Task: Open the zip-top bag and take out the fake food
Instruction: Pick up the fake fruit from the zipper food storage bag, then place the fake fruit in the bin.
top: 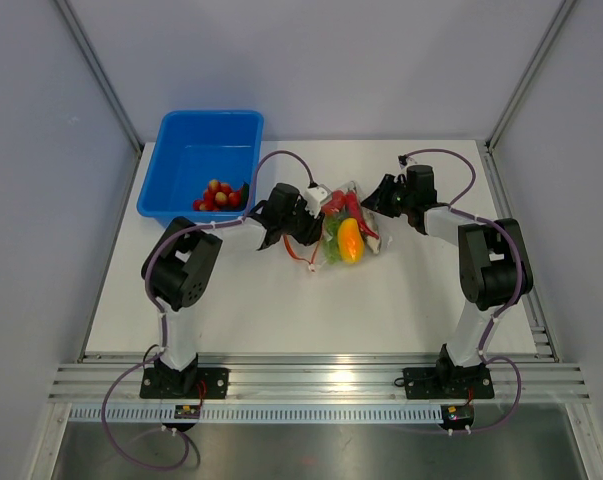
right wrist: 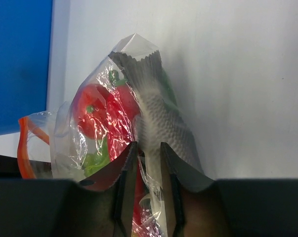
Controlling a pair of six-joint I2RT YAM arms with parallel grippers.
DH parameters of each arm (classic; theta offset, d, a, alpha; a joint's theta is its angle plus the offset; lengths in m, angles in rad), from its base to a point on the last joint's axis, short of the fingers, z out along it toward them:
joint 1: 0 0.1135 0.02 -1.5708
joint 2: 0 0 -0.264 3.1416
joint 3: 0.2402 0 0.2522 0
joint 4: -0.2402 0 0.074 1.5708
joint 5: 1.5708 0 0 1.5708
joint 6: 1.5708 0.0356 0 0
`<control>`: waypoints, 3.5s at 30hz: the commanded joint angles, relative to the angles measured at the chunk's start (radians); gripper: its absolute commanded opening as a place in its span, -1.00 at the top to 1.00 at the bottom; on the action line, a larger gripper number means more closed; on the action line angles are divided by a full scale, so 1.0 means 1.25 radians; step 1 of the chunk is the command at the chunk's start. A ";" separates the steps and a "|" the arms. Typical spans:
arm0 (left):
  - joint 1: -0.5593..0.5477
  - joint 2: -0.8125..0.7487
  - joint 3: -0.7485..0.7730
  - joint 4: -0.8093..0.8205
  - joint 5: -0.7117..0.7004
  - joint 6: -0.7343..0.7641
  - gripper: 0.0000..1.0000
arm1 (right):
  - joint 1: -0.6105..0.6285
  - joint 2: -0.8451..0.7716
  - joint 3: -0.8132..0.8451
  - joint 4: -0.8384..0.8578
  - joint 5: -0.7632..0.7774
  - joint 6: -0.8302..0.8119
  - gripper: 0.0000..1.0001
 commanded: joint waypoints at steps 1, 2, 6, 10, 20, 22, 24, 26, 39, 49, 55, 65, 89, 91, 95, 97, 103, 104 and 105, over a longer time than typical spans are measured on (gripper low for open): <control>-0.005 0.005 0.032 0.018 0.021 0.004 0.42 | 0.002 0.002 0.018 0.026 -0.022 0.011 0.40; -0.005 0.004 0.030 0.019 0.023 0.004 0.49 | 0.002 0.003 0.018 0.026 -0.024 0.011 0.43; -0.005 -0.015 0.025 0.024 0.032 0.010 1.00 | 0.002 0.003 0.019 0.020 -0.018 0.011 0.68; -0.005 -0.048 -0.009 0.054 0.061 0.010 1.00 | 0.002 0.001 0.019 0.015 -0.010 0.013 1.00; 0.013 -0.117 -0.041 0.034 0.022 0.019 1.00 | -0.001 -0.021 0.012 -0.014 0.080 0.020 1.00; 0.018 -0.140 -0.049 0.023 0.006 0.023 1.00 | -0.005 -0.025 0.010 -0.033 0.124 0.035 1.00; 0.029 -0.152 -0.053 0.013 0.001 0.026 1.00 | -0.012 -0.032 0.005 -0.029 0.139 0.044 1.00; 0.044 -0.163 -0.051 0.005 0.004 0.024 1.00 | -0.014 -0.041 -0.004 -0.027 0.151 0.048 1.00; 0.107 -0.277 -0.054 -0.080 0.027 0.019 1.00 | -0.021 -0.051 -0.017 -0.020 0.189 0.067 1.00; 0.119 -0.402 -0.069 -0.092 -0.036 -0.026 1.00 | -0.020 -0.044 -0.010 -0.020 0.178 0.068 1.00; 0.174 -0.487 -0.102 -0.051 -0.096 -0.067 1.00 | -0.021 -0.041 -0.008 -0.020 0.169 0.063 1.00; 0.297 -0.592 -0.166 0.043 -0.254 -0.152 1.00 | -0.021 -0.036 -0.005 -0.017 0.155 0.065 1.00; 0.442 -0.392 -0.121 0.104 -0.259 -0.163 0.17 | -0.022 -0.039 -0.003 -0.027 0.144 0.047 1.00; 0.442 -0.400 -0.135 0.122 -0.250 -0.160 -0.04 | -0.020 -0.040 -0.004 -0.030 0.147 0.047 1.00; 0.442 -0.431 -0.168 0.154 -0.219 -0.158 -0.08 | -0.021 -0.041 -0.008 -0.025 0.144 0.042 1.00; 0.440 -0.469 -0.211 0.201 -0.177 -0.146 -0.09 | -0.021 -0.047 -0.010 -0.024 0.141 0.041 1.00; 0.410 -0.561 -0.305 0.311 0.035 -0.090 -0.03 | -0.021 -0.045 -0.014 -0.020 0.129 0.035 1.00; 0.398 -0.582 -0.328 0.319 0.051 -0.054 -0.03 | -0.021 -0.044 -0.012 -0.020 0.126 0.036 1.00; 0.366 -0.594 -0.338 0.324 0.051 -0.033 -0.03 | -0.021 -0.045 -0.014 -0.020 0.125 0.037 1.00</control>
